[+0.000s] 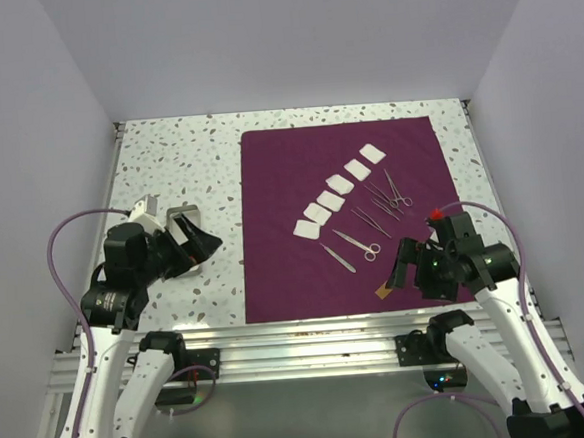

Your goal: Prepare the surgical pack

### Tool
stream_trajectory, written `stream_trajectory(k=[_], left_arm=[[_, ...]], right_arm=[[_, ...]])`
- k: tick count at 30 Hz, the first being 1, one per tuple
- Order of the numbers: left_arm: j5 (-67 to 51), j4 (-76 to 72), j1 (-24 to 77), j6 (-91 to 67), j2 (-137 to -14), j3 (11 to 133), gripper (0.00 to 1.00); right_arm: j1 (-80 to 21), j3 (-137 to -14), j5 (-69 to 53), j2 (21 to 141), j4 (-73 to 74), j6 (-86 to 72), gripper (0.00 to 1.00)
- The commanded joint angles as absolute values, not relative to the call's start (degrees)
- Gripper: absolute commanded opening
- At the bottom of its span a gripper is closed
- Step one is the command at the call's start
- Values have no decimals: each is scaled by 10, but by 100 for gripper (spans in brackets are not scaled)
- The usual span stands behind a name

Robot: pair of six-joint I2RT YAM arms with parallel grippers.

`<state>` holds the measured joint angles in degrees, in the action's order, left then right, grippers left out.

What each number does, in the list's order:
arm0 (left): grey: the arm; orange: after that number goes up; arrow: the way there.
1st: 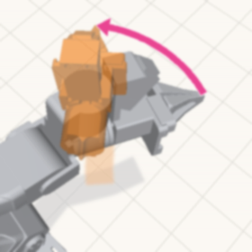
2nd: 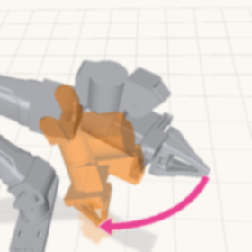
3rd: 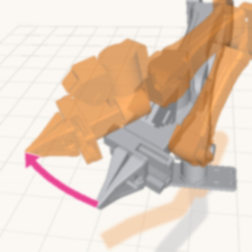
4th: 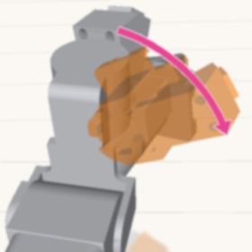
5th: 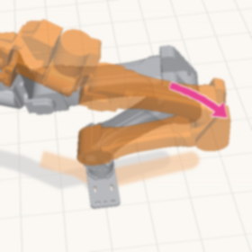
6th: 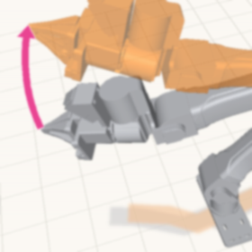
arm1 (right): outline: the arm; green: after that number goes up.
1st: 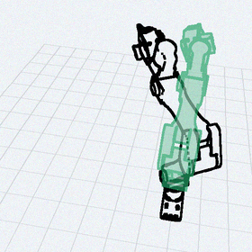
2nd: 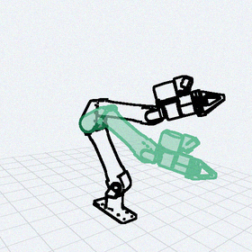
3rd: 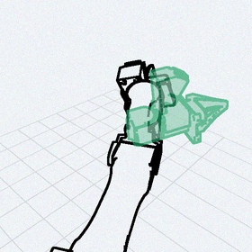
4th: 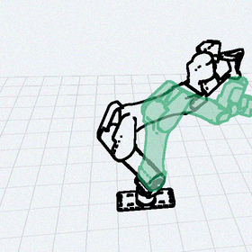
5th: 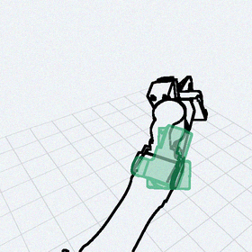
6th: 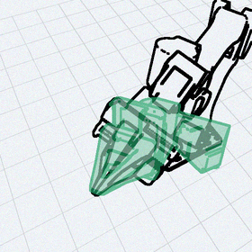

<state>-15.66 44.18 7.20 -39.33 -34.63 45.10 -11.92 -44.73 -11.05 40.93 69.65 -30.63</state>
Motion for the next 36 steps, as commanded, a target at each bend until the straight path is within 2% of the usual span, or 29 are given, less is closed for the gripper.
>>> stream_trajectory(k=[1,13,18,19,20,21,22,27,28,36], left_arm=[[-188,416,73,-384,-347,442,100],[-223,388,73,-376,-385,410,99],[-246,371,73,-366,-420,398,96],[-249,368,73,-360,-427,397,95],[-252,366,73,-354,-434,397,94],[-254,365,73,-351,-448,398,93],[-254,365,73,-342,-455,400,91],[-257,335,83,-332,-489,391,85],[-259,327,88,-331,-497,390,84],[-277,295,105,-311,-591,420,81]], right_arm=[[-119,-472,-119,421,695,-291,99],[-119,-511,-117,519,634,-247,98],[-118,-533,-111,611,571,-245,86],[-119,-540,-113,647,550,-243,78],[-119,-547,-113,663,539,-236,64],[-120,-558,-113,681,526,-230,59],[-120,-568,-111,721,513,-211,51],[-160,-657,-95,838,507,-144,40],[-167,-671,-41,853,519,-134,41],[-169,-789,18,1020,525,-75,42]])
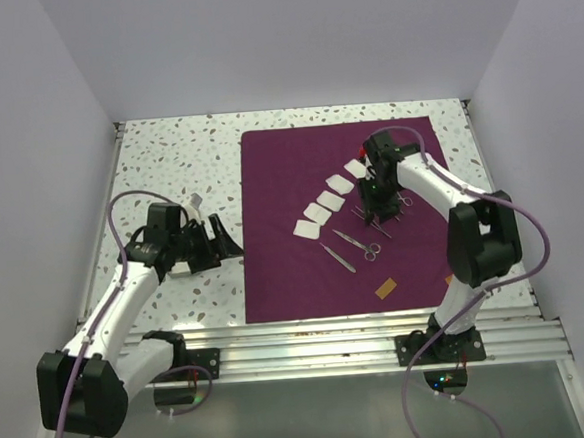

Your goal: Prepare the surgical pack

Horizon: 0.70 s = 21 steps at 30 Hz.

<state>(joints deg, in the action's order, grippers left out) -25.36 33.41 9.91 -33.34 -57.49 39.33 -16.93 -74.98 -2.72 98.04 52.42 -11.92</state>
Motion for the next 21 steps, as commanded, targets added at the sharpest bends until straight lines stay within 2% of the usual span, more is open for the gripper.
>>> stream_trajectory(k=[1,14,21], left_arm=[[-279,294,105,-309,-596,424,80],[-297,295,114,-298,-643,457,79],[-298,296,117,-296,-646,458,79]], right_arm=[[-169,-796,25,1032,525,-69,43],[-168,-823,54,1128,484,-53,43],[-169,-815,69,1136,479,-53,29]])
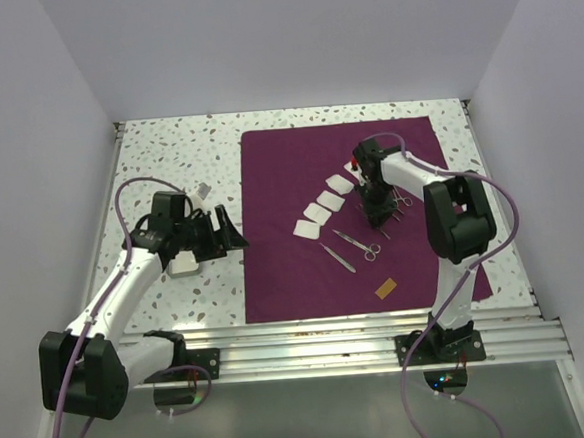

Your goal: Prepare the surgical pack

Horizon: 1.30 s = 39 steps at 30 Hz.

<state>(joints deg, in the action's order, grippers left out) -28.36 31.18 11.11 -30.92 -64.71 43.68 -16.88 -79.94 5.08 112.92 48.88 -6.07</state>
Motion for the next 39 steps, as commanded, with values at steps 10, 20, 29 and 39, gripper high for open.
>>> stream_trajectory(k=[10,20,29,39], left_arm=[[-334,249,127,-323,-629,442,78],[-460,-67,148,-495,-563,346,83],[-437,-192,215,-592,-560,309,77],[-428,-220,234,-627,-566,284,64]], right_arm=[[-171,-828,49,1109,504,-72,0],[-222,-674,-468,884,378,-239,0],[-334,-557,-563,800,39,-496,0],[-351,-557,-567,796,-20,-540,0]])
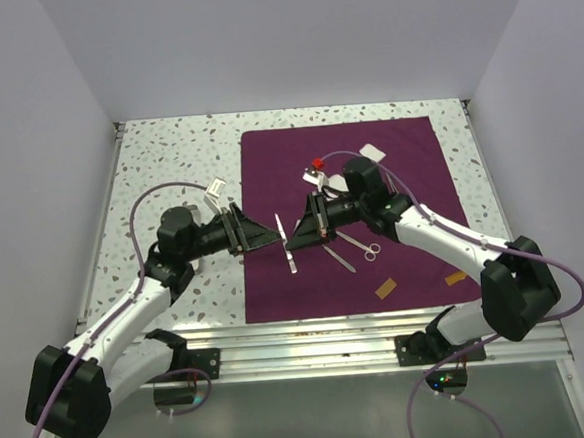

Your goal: Prepare the surgical pack

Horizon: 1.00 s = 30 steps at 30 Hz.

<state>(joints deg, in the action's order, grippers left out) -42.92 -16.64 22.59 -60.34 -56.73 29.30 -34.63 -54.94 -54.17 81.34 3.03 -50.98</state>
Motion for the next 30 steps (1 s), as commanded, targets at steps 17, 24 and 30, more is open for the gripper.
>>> stream_trajectory(k=[17,24,30], left_arm=[[-420,-332,238,-689,-610,278,0],[-114,343,206,-353,-656,523,0],[174,524,177,-282,-757,637,0]], right_arm=[[-367,-584,-569,843,35,-496,20],[-352,-779,-246,891,485,-235,87],[-339,-831,-60,927,577,-176,85]])
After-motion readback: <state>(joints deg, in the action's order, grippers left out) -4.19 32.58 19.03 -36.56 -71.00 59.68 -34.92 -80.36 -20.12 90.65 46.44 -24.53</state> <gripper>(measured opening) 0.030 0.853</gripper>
